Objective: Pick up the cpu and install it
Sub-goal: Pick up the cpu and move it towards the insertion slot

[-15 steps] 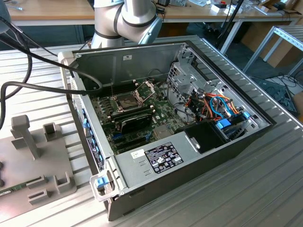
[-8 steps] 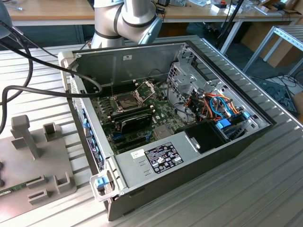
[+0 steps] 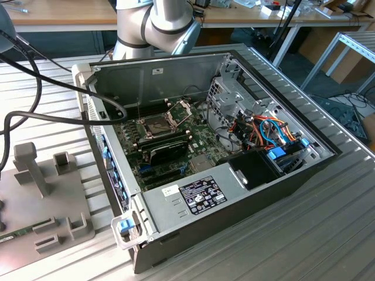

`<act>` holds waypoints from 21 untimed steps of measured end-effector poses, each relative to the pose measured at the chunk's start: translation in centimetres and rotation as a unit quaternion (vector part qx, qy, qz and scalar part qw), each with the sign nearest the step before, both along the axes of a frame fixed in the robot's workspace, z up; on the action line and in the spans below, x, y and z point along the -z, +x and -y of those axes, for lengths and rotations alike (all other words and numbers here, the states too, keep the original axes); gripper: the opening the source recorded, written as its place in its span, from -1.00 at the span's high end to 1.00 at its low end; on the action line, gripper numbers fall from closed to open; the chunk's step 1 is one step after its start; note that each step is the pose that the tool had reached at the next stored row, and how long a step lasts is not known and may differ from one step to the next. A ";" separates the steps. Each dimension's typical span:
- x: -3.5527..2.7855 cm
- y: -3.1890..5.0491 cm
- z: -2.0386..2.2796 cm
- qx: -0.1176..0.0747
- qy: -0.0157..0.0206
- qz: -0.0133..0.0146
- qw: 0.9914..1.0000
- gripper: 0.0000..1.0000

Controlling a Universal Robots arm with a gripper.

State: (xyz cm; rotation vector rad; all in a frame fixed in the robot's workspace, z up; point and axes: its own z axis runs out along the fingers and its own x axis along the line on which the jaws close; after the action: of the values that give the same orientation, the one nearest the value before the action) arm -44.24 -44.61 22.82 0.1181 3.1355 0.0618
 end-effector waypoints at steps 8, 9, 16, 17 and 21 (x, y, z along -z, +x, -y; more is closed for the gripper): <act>1.21 -0.39 0.67 0.000 0.000 0.000 1.000 0.16; 1.23 -0.39 0.67 0.000 0.000 0.000 1.000 0.16; 2.07 -0.39 0.67 0.000 0.000 0.000 1.000 -0.36; 2.07 -0.39 0.67 0.000 0.000 0.000 1.000 -0.36; 2.33 -0.39 0.66 0.000 0.000 0.000 1.000 -0.36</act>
State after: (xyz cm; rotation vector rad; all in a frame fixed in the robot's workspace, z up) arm -44.63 -45.27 20.49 0.1182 3.1354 0.0632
